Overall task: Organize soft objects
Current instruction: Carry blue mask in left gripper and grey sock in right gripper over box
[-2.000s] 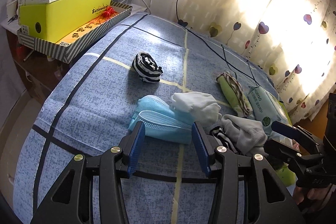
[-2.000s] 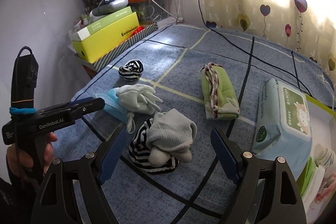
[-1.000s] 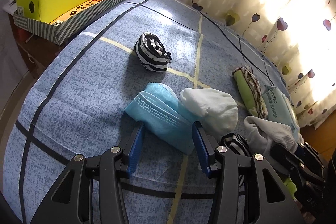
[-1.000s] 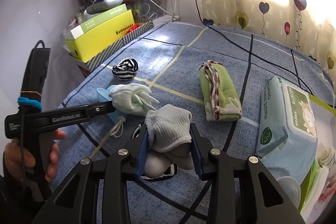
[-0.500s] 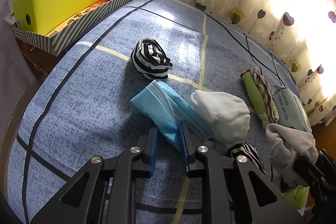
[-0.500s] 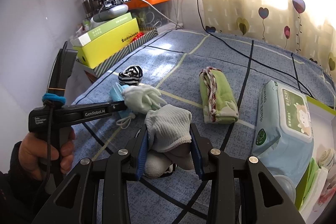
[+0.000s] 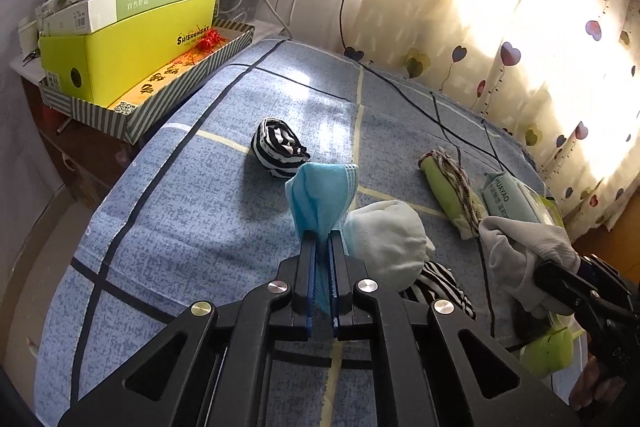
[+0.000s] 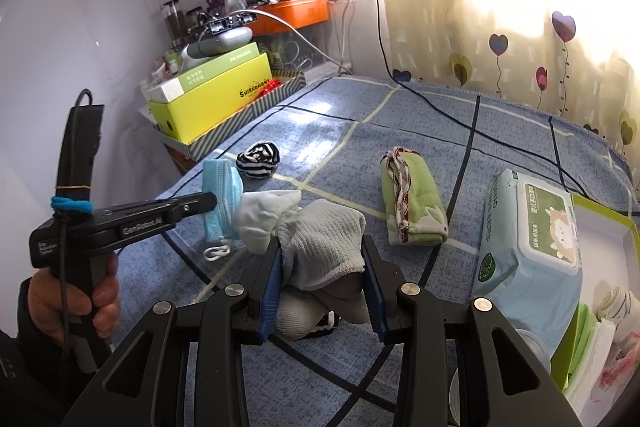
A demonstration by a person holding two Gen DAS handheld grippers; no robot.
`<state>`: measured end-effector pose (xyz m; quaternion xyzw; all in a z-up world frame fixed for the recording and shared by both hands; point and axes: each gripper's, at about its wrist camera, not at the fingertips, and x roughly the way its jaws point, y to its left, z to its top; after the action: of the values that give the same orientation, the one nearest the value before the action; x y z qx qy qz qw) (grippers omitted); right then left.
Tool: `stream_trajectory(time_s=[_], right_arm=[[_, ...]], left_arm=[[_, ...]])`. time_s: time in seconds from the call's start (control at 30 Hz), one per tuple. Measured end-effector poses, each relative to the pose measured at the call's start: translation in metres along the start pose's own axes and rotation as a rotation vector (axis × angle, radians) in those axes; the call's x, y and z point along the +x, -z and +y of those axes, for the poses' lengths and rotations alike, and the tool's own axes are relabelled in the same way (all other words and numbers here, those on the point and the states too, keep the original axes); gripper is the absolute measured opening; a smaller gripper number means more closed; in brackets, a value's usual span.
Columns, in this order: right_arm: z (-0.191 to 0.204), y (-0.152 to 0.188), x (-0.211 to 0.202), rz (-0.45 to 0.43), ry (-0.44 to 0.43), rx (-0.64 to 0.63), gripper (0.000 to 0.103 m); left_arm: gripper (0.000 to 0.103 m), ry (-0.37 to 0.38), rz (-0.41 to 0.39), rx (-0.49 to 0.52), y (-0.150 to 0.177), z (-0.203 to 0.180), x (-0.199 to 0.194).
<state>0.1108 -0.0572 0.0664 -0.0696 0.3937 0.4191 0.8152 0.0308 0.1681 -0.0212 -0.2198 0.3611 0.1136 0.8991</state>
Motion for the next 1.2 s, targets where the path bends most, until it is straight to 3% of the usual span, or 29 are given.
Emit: stream_trajectory(time_s=[0.4, 1.2], right_arm=[[0.003, 0.003, -0.012, -0.024, -0.003, -0.004, 0.035], [-0.028, 0.026, -0.076, -0.142, 0.053, 0.063, 0.035]], left_arm=[[0.005, 0.051, -0.03, 0.07, 0.008, -0.014, -0.035], [0.005, 0.16, -0.078, 0.229, 0.015, -0.098, -0.062]])
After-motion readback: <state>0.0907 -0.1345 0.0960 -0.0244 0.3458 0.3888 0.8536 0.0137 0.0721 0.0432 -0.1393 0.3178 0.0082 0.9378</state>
